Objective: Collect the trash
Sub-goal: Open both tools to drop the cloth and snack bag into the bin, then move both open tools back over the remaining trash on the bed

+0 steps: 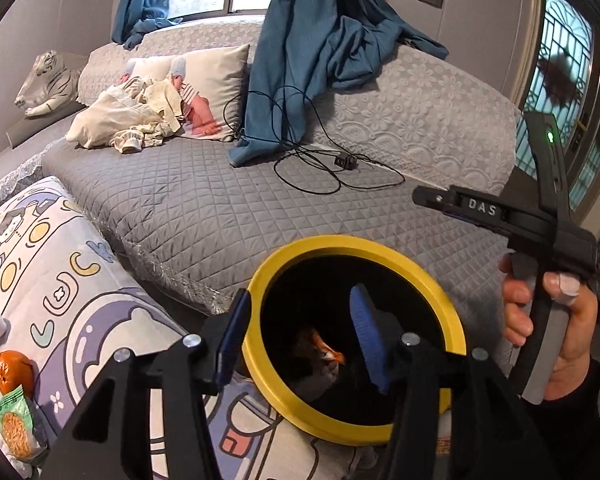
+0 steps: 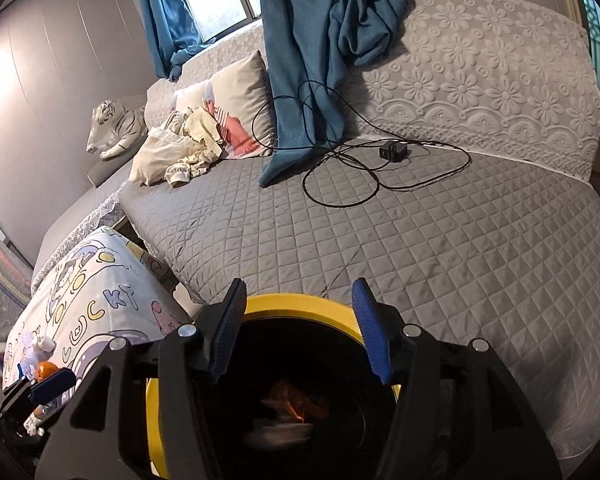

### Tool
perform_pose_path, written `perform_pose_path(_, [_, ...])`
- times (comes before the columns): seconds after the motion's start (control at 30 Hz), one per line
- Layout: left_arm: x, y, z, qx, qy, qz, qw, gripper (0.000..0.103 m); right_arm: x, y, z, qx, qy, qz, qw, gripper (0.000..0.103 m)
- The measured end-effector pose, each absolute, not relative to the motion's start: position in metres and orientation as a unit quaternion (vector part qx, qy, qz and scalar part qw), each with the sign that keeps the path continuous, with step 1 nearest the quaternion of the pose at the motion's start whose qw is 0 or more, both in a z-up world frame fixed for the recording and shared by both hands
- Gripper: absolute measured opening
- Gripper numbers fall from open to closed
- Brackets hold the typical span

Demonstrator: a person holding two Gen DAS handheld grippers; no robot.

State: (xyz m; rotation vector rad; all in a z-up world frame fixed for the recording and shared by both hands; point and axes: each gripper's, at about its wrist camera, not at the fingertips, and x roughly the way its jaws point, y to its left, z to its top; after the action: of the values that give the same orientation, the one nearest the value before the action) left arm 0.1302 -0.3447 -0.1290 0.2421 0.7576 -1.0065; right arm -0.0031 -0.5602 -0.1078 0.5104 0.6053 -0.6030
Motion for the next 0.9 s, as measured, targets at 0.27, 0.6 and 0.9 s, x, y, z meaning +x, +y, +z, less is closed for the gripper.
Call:
perform_pose_path(0.27, [0.142, -0.32, -0.117, 0.09, 0.347, -0.452, 0.817, 0.049, -0.001, -0.55, -0.095, 0.234, 0.283, -0.287, 0.885, 0.052])
perform_pose_path(0.6, [0.164, -0.249, -0.086, 0.058, 0.317, -0.393, 0.861, 0.049, 0.024, -0.503, -0.07, 0.188, 0.269, -0.25, 0.911, 0.052])
perform_pose_path(0.9, [0.183, -0.175, -0.064, 0.034, 0.294, -0.326, 0.898, 0.049, 0.052, -0.448, -0.052, 0.152, 0.259, -0.201, 0.932, 0.052])
